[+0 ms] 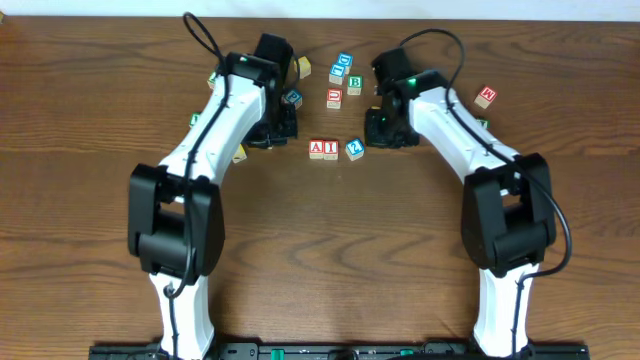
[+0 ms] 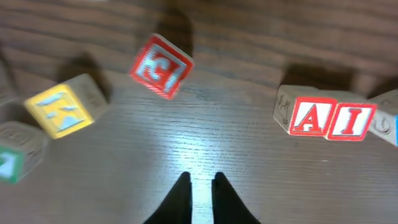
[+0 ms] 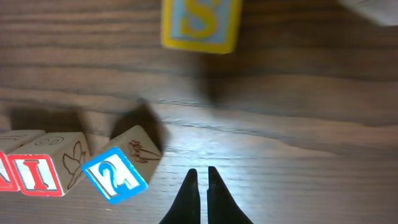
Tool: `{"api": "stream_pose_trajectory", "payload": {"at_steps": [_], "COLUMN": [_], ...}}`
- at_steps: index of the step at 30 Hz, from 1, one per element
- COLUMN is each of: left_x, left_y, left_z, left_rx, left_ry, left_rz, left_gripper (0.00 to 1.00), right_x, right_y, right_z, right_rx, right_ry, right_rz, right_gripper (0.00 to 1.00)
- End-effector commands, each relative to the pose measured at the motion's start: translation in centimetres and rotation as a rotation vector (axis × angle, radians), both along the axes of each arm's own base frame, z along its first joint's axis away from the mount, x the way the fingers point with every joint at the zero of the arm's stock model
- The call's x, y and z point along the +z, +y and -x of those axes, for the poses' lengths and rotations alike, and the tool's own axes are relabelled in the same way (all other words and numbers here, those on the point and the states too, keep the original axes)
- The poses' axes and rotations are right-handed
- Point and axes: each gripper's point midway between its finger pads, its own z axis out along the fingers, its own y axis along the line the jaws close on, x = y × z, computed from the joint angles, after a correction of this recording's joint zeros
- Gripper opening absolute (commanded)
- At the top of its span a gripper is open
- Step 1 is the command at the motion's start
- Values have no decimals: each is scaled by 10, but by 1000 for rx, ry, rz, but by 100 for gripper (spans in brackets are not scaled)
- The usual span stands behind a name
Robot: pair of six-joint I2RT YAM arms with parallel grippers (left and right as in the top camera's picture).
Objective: Spell out AI2
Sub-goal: 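Set the 2 block down right of the I block, open left gripper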
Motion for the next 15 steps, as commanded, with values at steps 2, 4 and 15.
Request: {"api": "stream_pose_trajectory", "payload": {"at_steps": [2,4,15], "left_x": [-11,-14,-16], "left_y": [-6,-6,-8], "left_z": [4,4,-1], "left_rx": [-2,-3,-3], "left_ry": [41,47,23], "left_rz": [33,31,37], "left_gripper": [9,8,8], "right_x": [-6,-8,-19], "right_y": [14,17,16], "right_z": [3,4,6], "right_rx": [44,51,46], "right_ry": [-1,-1,23], "right_rz": [-8,-8,1], "right_gripper": [1,1,2]}}
